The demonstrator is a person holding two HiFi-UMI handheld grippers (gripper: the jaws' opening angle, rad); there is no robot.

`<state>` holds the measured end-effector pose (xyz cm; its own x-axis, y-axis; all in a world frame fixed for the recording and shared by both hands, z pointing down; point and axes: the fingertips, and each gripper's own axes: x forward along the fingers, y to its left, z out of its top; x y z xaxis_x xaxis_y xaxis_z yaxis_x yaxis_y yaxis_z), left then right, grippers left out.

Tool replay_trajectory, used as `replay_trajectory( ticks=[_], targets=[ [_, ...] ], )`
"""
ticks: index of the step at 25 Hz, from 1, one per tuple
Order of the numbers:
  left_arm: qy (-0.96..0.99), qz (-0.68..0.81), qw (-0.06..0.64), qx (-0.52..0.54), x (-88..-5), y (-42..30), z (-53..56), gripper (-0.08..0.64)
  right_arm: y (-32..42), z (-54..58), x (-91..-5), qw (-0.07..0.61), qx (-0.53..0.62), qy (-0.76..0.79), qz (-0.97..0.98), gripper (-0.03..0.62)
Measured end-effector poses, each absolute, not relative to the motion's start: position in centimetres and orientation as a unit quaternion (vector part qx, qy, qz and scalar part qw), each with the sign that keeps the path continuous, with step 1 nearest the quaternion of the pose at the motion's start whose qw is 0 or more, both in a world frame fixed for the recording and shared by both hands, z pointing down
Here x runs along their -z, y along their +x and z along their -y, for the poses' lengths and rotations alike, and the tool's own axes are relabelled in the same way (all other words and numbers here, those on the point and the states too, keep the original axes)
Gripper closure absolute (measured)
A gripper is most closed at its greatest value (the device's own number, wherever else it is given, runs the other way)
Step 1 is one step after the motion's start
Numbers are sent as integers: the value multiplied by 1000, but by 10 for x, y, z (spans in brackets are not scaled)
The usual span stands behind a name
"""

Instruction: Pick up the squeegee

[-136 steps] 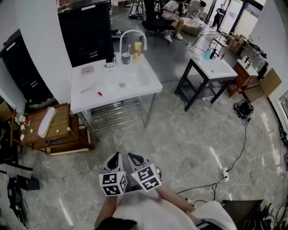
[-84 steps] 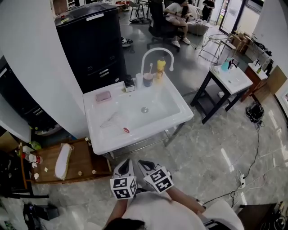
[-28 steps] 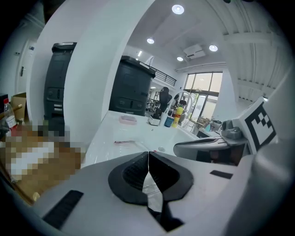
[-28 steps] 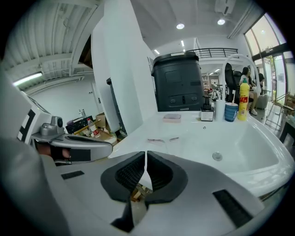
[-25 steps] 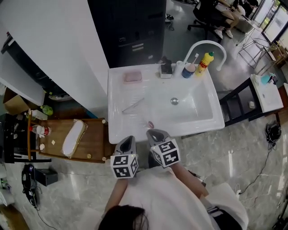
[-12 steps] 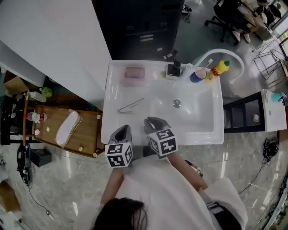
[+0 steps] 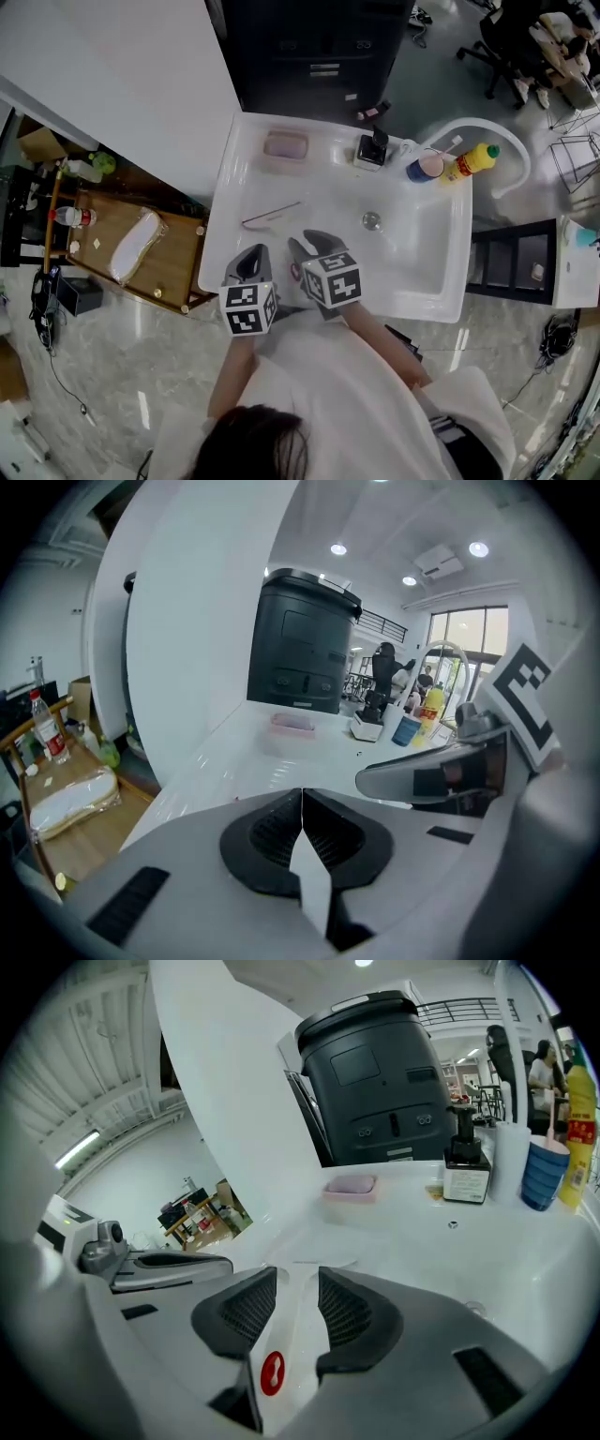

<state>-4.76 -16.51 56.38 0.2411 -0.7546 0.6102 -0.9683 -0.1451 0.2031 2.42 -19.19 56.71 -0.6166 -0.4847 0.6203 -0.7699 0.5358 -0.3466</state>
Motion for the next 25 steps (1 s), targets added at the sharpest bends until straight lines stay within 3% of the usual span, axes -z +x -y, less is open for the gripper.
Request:
replay_trajectory(
  ticks=[10, 25],
  targets=[
    [716, 600, 306, -184, -567, -65, 168, 535, -11, 192, -597, 279, -325, 336, 839, 405],
    [741, 547, 328, -209, -582, -80, 191, 535, -31, 205, -638, 360, -340, 359, 791, 394]
  ],
)
